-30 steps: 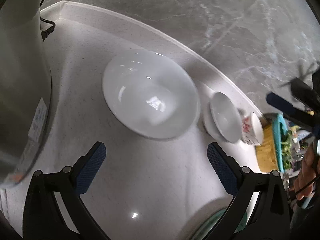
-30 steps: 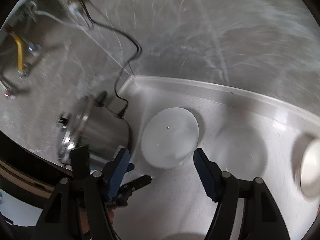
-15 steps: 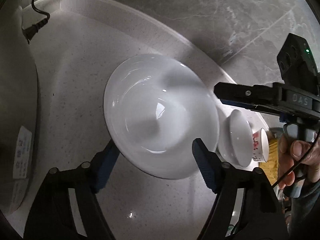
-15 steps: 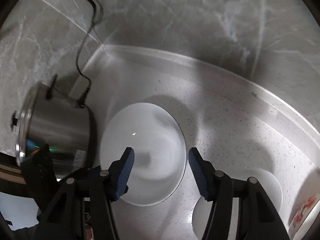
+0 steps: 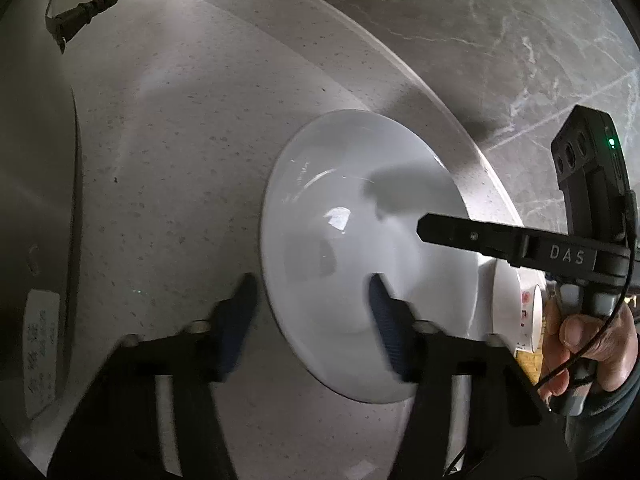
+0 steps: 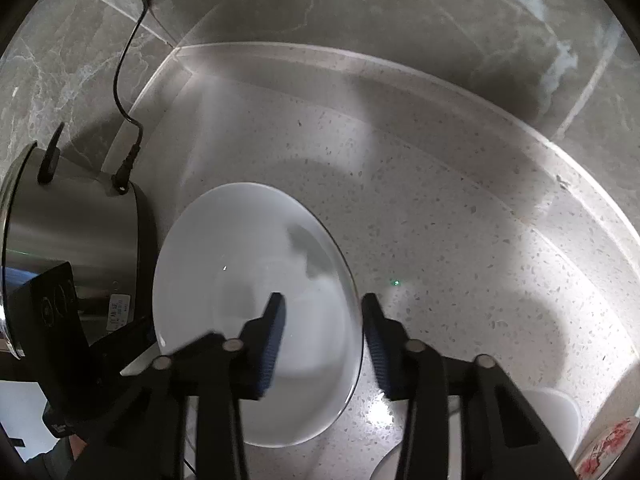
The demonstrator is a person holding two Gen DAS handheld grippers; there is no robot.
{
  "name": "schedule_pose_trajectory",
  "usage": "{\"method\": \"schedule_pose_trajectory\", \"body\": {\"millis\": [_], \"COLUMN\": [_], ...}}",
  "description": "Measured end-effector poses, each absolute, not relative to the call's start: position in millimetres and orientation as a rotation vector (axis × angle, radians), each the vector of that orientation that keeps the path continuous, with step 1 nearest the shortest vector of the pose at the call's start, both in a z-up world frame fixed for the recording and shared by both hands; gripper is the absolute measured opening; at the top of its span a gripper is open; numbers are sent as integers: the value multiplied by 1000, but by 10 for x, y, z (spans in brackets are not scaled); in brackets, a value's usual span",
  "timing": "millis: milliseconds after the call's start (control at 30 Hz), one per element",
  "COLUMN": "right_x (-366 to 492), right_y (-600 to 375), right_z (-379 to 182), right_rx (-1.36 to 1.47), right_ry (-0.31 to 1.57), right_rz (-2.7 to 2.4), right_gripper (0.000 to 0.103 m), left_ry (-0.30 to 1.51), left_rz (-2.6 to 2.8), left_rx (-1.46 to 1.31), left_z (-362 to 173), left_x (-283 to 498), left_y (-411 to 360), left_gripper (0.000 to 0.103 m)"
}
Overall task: Organize plates and bowls
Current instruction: 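Move both grippers to the large white bowl by the rice cooker, then close both grippers on the rim of the large white bowl, then lift the white bowl and carry it toward the other white bowls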
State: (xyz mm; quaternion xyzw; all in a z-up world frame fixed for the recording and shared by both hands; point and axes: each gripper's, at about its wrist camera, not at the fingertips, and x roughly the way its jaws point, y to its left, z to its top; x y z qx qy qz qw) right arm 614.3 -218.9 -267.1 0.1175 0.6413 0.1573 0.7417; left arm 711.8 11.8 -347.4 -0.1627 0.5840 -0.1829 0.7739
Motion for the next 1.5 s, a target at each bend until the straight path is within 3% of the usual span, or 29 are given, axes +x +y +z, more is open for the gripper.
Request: {"method": "schedule_pose_trajectory", "body": {"millis": [200, 300, 367, 1000, 1500], "right_x": [6161, 6155, 6145, 5802, 4923], "right_y": [-2222, -2281, -2293, -2270, -2326], "right_z": [-2759, -2755, -2754, -2488, -2279], "right_rx": [233, 233, 230, 194, 235], "right_ry": [1442, 1435, 1431, 1357, 1314], "right_rz": [310, 286, 279, 281, 308], "right_gripper": [14, 11, 9, 9, 10], "left_ry": [1272, 1278, 1281, 1263, 1282], "left_rz": [-380, -384, -386, -397, -445], "left_rx": [-344, -339, -342, -321, -270], "left_z": [-3514, -3516, -3517, -3296, -3029], "left_x": [7152, 7145, 7155, 6957, 6176], "left_y": [168, 156, 137, 200, 131], "left_gripper": [27, 18, 17, 16, 16]}}
